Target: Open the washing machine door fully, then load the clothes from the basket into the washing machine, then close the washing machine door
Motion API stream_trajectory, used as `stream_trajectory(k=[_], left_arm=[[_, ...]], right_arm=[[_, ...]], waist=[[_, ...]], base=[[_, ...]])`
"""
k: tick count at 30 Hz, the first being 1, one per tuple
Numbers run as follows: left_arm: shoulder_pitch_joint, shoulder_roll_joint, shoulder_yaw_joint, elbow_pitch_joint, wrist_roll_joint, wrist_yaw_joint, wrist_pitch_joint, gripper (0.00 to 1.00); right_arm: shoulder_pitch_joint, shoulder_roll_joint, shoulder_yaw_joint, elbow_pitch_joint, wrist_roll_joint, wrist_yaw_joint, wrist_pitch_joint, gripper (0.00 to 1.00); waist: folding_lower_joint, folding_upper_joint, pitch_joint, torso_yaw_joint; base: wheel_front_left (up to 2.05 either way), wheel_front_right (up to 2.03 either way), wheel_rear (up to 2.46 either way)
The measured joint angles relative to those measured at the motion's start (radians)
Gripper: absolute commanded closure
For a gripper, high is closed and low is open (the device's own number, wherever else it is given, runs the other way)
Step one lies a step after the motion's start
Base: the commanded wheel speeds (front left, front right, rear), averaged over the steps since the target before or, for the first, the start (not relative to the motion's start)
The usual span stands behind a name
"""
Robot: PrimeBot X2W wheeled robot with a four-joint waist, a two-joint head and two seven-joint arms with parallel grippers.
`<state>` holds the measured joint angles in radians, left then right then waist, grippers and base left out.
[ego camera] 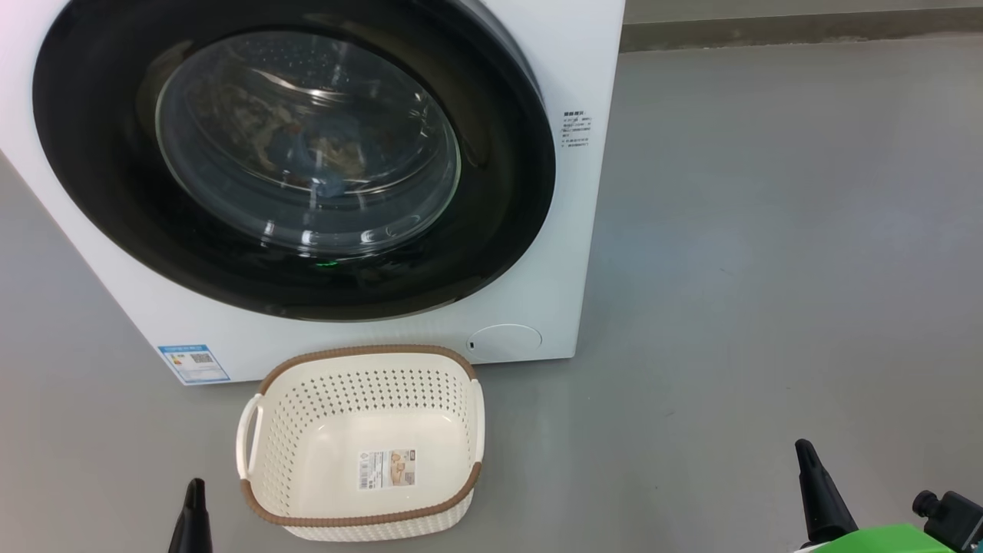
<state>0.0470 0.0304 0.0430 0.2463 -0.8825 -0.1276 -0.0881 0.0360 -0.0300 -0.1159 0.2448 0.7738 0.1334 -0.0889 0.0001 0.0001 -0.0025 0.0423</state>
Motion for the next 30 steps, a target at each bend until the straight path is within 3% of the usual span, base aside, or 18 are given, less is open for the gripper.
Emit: stream_trajectory(k=[30], left_arm=[[-0.043,0.000,0.017,0.007,-0.309,0.000,0.087,1.00]], right_arm=[[-0.043,-0.002,-0.011,0.011,0.357,0.000,0.082,1.00]], waist=[[-0.0001,0.0000,0.002,-0.018]], base=[[0.00,0.00,0.00]])
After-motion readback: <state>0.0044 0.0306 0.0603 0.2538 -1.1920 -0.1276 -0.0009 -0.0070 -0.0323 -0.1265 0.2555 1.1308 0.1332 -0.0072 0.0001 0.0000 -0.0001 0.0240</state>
